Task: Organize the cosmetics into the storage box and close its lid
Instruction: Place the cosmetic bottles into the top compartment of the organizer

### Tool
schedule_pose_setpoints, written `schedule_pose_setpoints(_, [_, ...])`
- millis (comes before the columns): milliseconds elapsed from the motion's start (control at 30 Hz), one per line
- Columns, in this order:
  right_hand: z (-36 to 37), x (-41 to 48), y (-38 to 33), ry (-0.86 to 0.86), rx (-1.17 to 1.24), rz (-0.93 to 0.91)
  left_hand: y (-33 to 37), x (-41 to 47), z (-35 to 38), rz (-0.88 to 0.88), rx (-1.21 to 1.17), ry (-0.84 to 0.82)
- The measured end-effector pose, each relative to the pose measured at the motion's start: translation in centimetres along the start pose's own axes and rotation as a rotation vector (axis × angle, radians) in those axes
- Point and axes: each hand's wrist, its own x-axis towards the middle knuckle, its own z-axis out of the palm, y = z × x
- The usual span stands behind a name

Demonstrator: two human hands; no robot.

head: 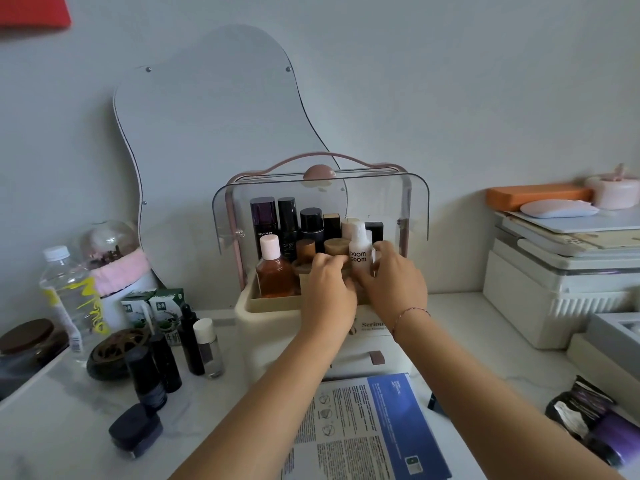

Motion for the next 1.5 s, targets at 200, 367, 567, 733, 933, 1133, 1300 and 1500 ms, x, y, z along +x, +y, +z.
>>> schedule_pose_setpoints(200, [-0.9, 0.3, 0.4, 0.023, 0.027, 0.030, 0.9, 0.1, -0.1, 0.081, -0.114, -0.122])
schedule_pose_setpoints(367, [-1.7, 0.6, 0.8, 0.003, -0.024, 0.038, 1.1, 0.4, 0.2, 0.029, -0.096, -0.272])
schedule_pose_setpoints(567, [-1.6, 0.9, 1.5, -0.027, -0.080, 0.031, 1.3, 0.4, 0.2, 0.020, -0.156, -0.246])
schedule_pose_setpoints(733, [-1.3, 0.8, 1.4, 0.023, -0.101, -0.023, 1.0, 0.5, 0.2, 0.015, -0.166, -0.257])
schedule_pose_setpoints(933, [-0.8, 0.5, 1.5, 0.094, -0.169, -0.055, 0.8, 0.4, 0.5, 0.039, -0.135, -0.217])
schedule_pose_setpoints(1133, [-0.9, 1.1, 2.0, 0.106, -0.111, 0.054, 0.6, 0.4, 0.7, 0.050, -0.125, -0.202])
schedule_pose_setpoints(1300, [-0.4, 1.4, 1.6, 0.154, -0.099, 0.076, 0.6, 0.3, 0.6, 0.085, -0.164, -0.208])
schedule_pose_setpoints(1500, [-0.9, 0.5, 1.5, 0.155, -0.070, 0.024, 0.0, -1.5, -1.1, 0.179, -0.274, -0.120])
